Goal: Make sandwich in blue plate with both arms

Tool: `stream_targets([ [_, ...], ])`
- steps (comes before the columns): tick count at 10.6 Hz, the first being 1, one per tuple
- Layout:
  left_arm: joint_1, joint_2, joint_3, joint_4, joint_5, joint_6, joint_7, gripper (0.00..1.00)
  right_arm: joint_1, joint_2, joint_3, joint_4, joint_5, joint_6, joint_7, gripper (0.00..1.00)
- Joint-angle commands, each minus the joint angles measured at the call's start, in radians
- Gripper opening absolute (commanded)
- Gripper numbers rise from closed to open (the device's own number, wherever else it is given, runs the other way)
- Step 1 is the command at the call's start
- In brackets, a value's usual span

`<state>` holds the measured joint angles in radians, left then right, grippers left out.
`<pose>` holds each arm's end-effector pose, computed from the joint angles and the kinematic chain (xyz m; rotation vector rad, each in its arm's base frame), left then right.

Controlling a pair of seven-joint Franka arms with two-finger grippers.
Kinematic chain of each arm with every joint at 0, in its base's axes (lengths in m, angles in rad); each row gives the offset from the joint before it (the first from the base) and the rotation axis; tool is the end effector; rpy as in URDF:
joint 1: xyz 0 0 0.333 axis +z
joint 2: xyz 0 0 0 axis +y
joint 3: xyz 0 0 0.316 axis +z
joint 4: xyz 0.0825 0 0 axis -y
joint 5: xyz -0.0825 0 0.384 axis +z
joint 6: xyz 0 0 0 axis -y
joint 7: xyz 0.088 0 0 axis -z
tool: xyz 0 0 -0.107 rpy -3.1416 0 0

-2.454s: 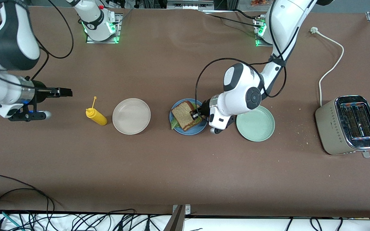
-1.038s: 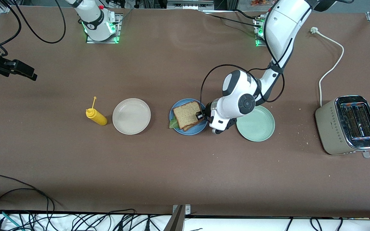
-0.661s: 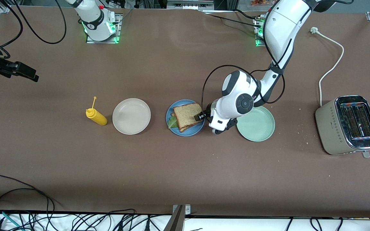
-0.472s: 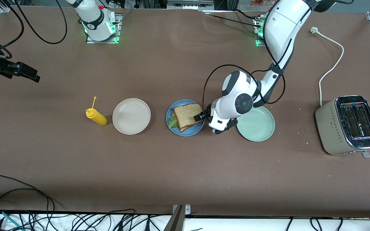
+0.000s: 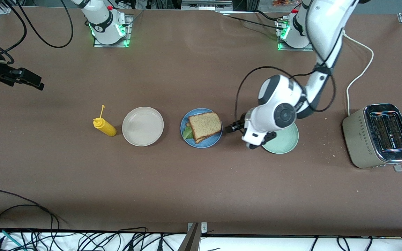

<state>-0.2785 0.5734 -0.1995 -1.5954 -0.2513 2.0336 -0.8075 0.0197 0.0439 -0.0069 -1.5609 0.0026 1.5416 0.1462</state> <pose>0.6043 -0.3094 0.2972 2.8397 0.6973 -0.4397 0.5639 0.0076 0.6021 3.1303 -0.2091 -0.0991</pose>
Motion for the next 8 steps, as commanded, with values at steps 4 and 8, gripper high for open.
stream_targets([
  [4,0.286,-0.299,0.002,0.078,0.149,-0.326,0.258,1.00,0.000,-0.001,0.004,0.009,0.007,0.026,0.010,1.00],
  [8,0.416,-0.345,0.002,0.190,0.347,-0.408,0.441,1.00,0.003,-0.002,0.005,0.010,0.002,0.028,0.010,1.00],
])
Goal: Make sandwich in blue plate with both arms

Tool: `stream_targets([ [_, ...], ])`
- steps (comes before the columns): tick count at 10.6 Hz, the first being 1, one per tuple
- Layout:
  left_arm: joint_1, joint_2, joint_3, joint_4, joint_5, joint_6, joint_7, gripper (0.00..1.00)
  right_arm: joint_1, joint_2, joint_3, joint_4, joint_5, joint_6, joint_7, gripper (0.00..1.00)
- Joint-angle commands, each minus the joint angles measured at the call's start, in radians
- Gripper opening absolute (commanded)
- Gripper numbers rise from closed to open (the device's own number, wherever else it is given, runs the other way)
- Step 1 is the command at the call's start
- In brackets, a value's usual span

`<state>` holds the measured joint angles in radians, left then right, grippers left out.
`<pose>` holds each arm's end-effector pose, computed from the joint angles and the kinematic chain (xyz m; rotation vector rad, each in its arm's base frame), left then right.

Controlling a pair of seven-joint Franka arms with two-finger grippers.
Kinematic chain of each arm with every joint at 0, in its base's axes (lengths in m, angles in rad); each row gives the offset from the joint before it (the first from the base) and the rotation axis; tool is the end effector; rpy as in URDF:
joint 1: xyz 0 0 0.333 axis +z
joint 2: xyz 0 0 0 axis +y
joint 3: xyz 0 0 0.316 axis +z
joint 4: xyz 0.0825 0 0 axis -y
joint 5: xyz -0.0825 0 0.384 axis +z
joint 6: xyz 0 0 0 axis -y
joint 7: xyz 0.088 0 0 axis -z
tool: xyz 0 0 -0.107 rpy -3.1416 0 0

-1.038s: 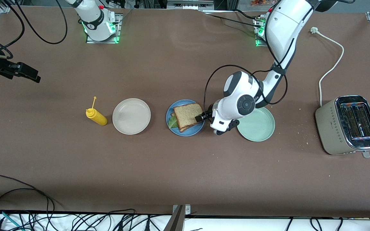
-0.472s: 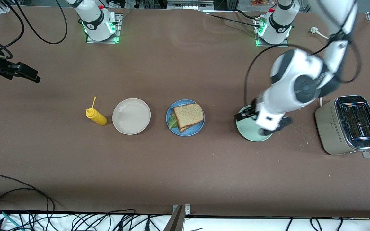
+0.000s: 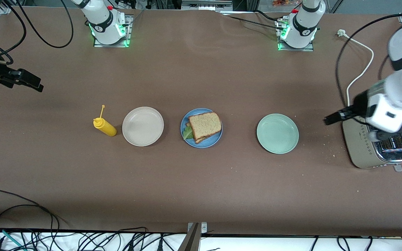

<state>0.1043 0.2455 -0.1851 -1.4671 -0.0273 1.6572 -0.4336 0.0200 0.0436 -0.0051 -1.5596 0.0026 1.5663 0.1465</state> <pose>0.6285 -0.0410 0.5377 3.0334 0.5522 -0.1047 0.5666 0.0088 0.6049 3.1336 -0.2065 -0.0581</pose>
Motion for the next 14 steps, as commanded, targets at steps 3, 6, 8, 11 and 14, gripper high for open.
stream_targets([
  [3,0.112,-0.017,-0.013,0.097,0.138,-0.062,0.223,1.00,0.008,-0.005,0.004,0.009,0.002,0.003,0.015,1.00],
  [6,0.120,-0.023,-0.013,0.077,0.072,-0.073,0.251,1.00,0.008,-0.002,0.004,0.012,0.011,0.001,0.005,1.00],
  [8,0.137,-0.023,-0.016,0.054,0.035,-0.051,0.256,1.00,0.008,-0.002,0.004,0.016,0.011,0.001,0.012,1.00],
  [11,0.153,-0.047,-0.017,-0.013,0.035,-0.005,0.284,1.00,0.008,-0.001,0.004,0.019,0.011,0.000,0.011,1.00],
  [14,0.158,-0.061,-0.016,-0.035,0.033,0.016,0.314,1.00,0.008,-0.001,0.002,0.019,0.011,0.001,0.013,1.00],
])
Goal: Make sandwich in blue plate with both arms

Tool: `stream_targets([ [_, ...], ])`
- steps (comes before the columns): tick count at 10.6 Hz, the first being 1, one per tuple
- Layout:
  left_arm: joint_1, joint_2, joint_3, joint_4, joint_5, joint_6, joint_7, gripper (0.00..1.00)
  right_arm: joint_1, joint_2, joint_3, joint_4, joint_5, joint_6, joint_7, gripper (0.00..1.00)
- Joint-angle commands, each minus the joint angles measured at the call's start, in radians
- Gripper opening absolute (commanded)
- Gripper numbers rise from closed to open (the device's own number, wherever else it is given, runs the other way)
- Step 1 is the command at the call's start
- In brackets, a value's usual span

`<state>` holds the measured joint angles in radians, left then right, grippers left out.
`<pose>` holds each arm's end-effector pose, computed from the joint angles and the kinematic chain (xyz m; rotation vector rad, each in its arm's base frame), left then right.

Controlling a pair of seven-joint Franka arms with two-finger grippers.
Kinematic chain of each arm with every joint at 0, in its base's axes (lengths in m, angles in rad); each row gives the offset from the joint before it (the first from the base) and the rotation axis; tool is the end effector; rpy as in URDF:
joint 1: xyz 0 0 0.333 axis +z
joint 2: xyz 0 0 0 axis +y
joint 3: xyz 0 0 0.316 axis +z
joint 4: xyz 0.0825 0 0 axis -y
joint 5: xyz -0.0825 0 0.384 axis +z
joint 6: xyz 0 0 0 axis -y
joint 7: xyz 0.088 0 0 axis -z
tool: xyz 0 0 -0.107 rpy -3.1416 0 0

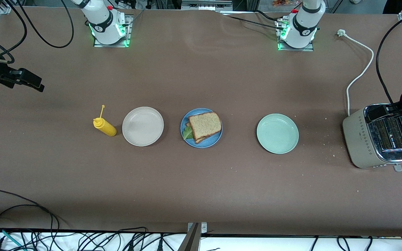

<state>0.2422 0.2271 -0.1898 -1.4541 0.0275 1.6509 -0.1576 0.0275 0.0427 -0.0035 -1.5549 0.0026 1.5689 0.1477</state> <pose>0.6244 0.0479 0.5546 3.1100 0.3303 -0.0423 0.5667 0.0139 0.6079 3.1352 -0.1942 -0.0452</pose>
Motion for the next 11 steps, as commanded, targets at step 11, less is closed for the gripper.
stream_targets([
  [11,0.019,-0.037,-0.013,-0.037,-0.041,0.024,0.038,1.00,0.000,0.000,0.000,0.015,0.013,-0.003,0.007,1.00],
])
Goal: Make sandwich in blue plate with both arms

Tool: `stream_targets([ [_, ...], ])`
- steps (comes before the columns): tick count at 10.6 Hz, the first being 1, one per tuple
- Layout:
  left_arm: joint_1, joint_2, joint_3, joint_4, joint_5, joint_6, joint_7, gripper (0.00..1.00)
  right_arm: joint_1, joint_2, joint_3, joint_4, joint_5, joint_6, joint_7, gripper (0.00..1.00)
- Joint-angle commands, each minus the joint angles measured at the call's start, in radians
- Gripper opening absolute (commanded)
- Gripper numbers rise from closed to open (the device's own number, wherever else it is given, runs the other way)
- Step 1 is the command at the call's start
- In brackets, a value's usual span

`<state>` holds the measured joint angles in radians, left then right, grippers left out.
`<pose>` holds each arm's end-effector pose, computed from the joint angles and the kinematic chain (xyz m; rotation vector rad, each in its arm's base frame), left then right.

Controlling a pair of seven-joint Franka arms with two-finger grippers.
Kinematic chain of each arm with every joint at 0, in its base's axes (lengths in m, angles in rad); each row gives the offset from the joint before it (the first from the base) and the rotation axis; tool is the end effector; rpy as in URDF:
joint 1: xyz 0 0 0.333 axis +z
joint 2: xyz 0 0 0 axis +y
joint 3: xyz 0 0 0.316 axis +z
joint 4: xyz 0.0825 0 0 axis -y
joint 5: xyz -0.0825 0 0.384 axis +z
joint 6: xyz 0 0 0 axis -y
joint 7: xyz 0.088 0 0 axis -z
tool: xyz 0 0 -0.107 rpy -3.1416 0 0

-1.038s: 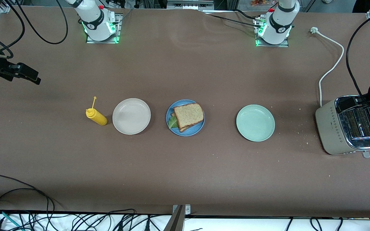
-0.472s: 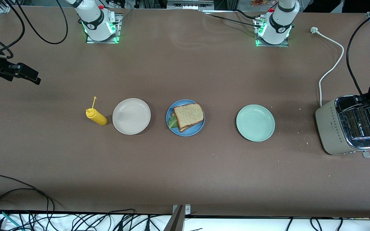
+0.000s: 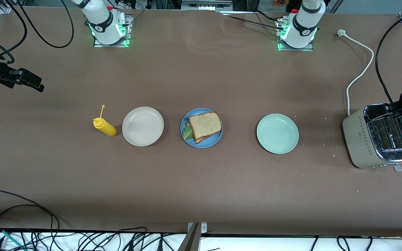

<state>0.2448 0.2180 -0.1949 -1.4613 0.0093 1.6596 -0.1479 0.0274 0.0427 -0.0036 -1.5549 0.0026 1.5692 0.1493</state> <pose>0.6231 0.0443 0.5577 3.0939 0.3121 -0.0267 0.5667 0.0138 0.6079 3.1351 -0.1970 -0.0448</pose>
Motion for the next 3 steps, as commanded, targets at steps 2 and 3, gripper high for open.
stream_targets([
  [2,0.014,-0.031,-0.009,-0.027,-0.016,0.015,0.027,1.00,0.000,0.000,0.000,0.015,0.013,-0.003,0.007,1.00],
  [3,0.016,-0.041,-0.009,-0.021,-0.011,0.014,0.028,1.00,0.000,0.000,0.000,0.015,0.013,-0.003,0.007,1.00],
])
